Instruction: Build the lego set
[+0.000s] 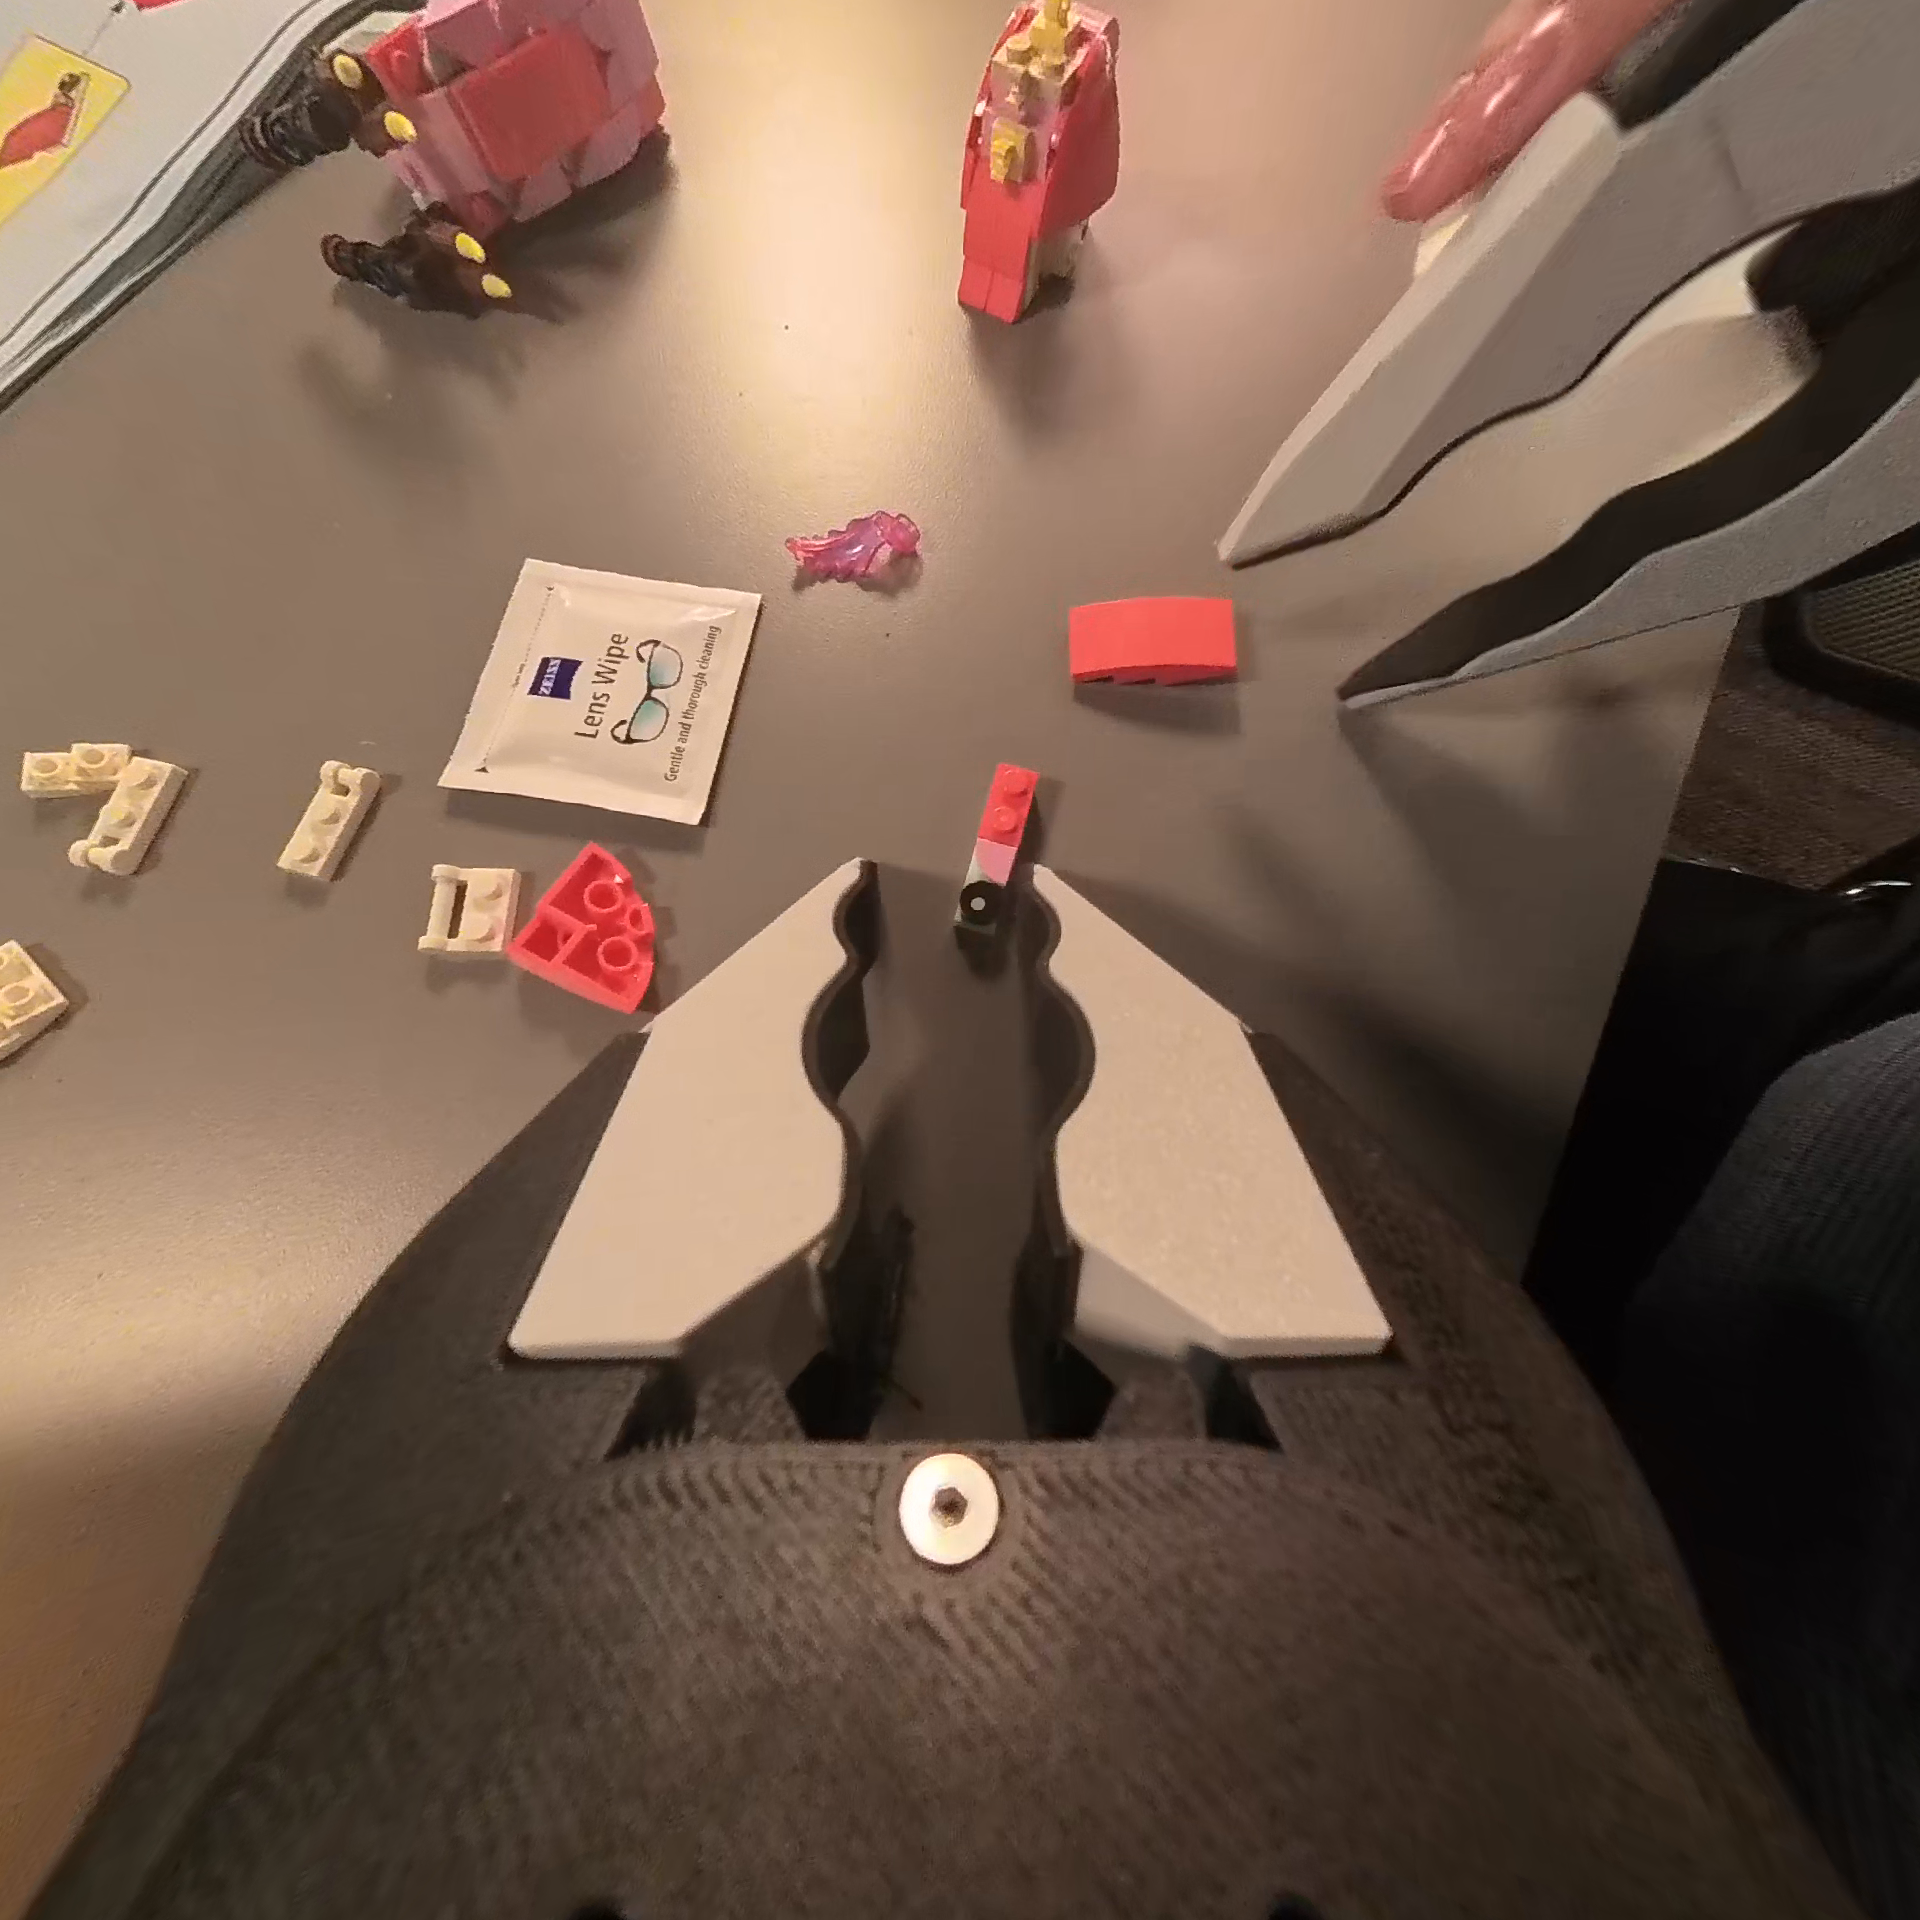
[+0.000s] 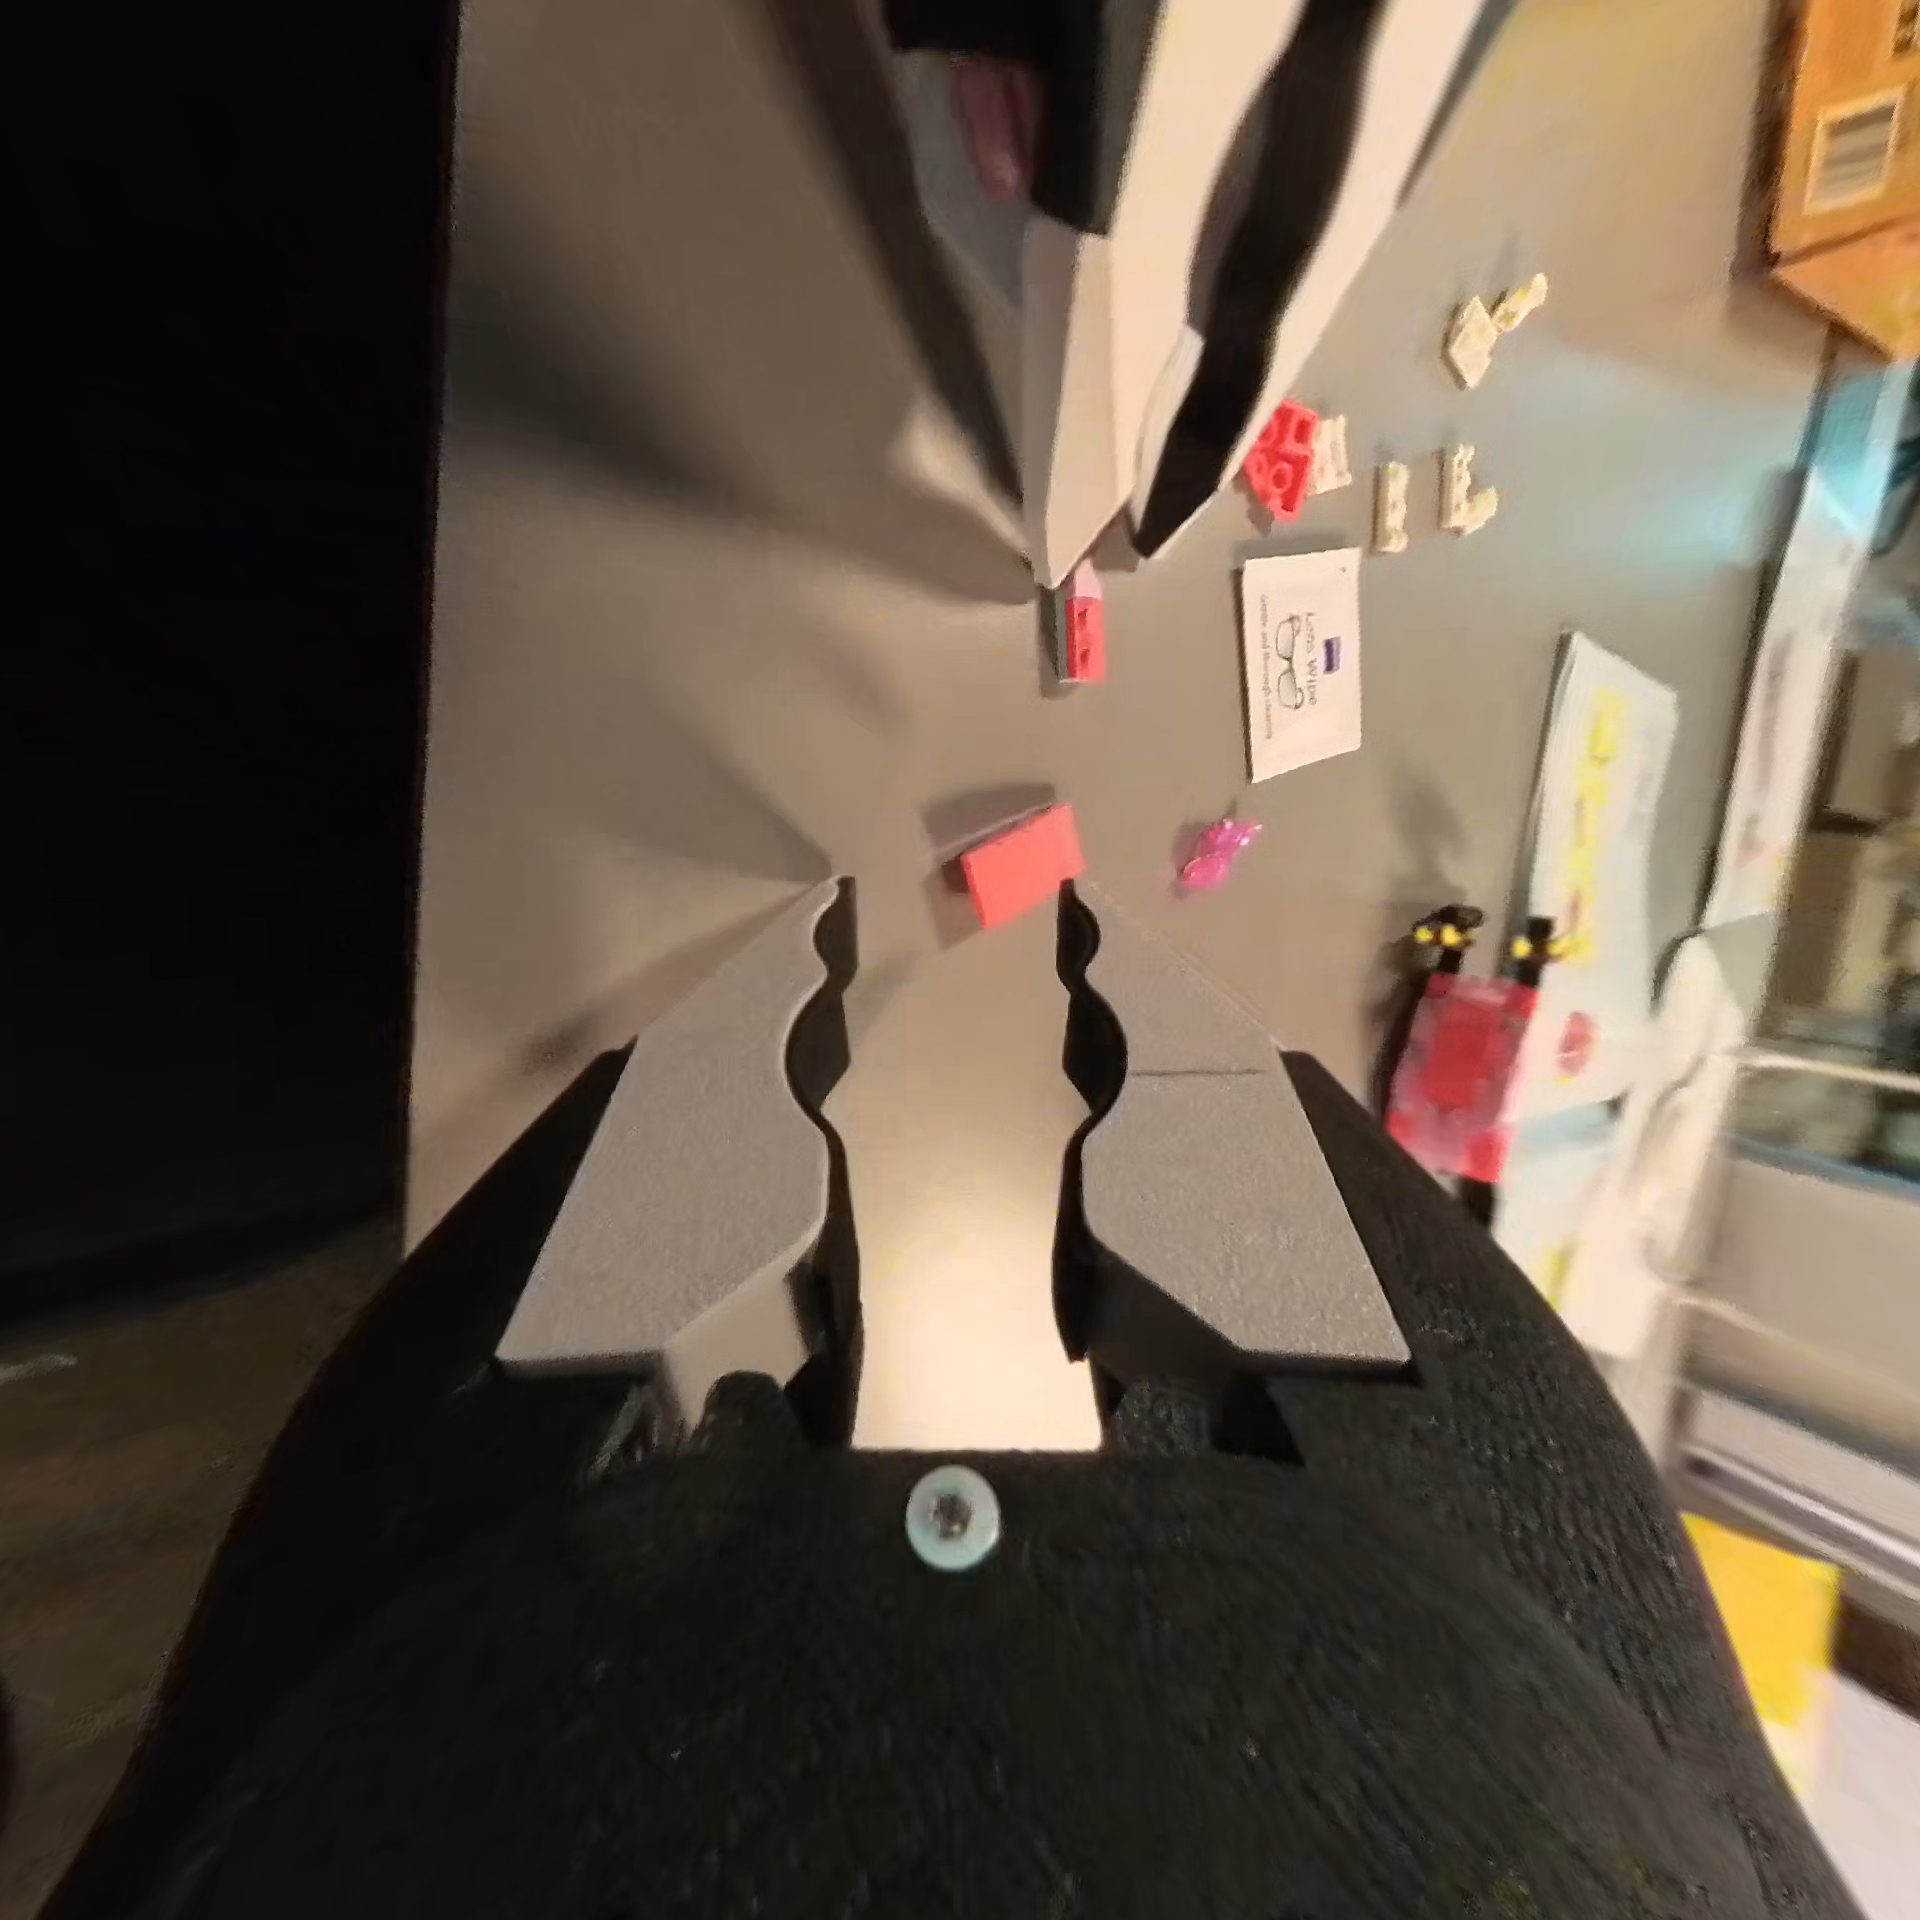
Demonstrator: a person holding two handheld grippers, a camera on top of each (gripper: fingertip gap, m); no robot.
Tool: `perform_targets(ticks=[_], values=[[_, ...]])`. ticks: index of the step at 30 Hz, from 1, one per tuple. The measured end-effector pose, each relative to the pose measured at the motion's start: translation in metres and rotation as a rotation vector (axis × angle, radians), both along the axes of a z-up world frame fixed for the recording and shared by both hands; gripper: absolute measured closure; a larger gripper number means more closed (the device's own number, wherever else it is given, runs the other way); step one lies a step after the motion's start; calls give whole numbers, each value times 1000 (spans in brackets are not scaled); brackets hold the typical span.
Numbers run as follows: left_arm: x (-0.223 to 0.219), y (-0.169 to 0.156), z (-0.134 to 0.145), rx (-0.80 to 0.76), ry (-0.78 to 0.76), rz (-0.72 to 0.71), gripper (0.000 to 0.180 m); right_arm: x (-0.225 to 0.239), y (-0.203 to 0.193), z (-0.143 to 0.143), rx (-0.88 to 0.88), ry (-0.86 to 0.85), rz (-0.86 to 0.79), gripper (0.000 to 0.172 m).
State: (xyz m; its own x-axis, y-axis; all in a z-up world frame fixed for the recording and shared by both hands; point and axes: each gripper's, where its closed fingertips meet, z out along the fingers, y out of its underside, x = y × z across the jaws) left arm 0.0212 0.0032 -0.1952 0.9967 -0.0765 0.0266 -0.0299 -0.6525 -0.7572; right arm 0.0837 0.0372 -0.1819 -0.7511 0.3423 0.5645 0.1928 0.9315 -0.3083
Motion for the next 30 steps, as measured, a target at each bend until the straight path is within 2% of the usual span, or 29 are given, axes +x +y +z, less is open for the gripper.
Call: perform_targets(ticks=[3, 9, 14, 20, 24, 27, 30], values=[[2, 0, 0, 0, -6, -14, 151, 2, -2, 8, -191, 10, -73, 133], [3, 0, 0, 1, -6, -20, 149, -7, 6, 27, -483, 156, -264, 136], [3, 0, 0, 1, -10, -21, 150, -13, 3, 22, -665, 131, -411, 136], [9, -1, 0, 1, -1, -62, 151, -19, -11, 13, -673, 122, -401, 136], [10, -1, 0, 0, 0, -67, 173, -23, -16, 10, -657, 133, -391, 138], [6, -1, 0, 2, 8, -46, 173, -28, -15, 12, -554, 200, -347, 138], [7, 0, 5, 27, -36, -33, 173, -35, -16, 20, -360, 341, -237, 138]])
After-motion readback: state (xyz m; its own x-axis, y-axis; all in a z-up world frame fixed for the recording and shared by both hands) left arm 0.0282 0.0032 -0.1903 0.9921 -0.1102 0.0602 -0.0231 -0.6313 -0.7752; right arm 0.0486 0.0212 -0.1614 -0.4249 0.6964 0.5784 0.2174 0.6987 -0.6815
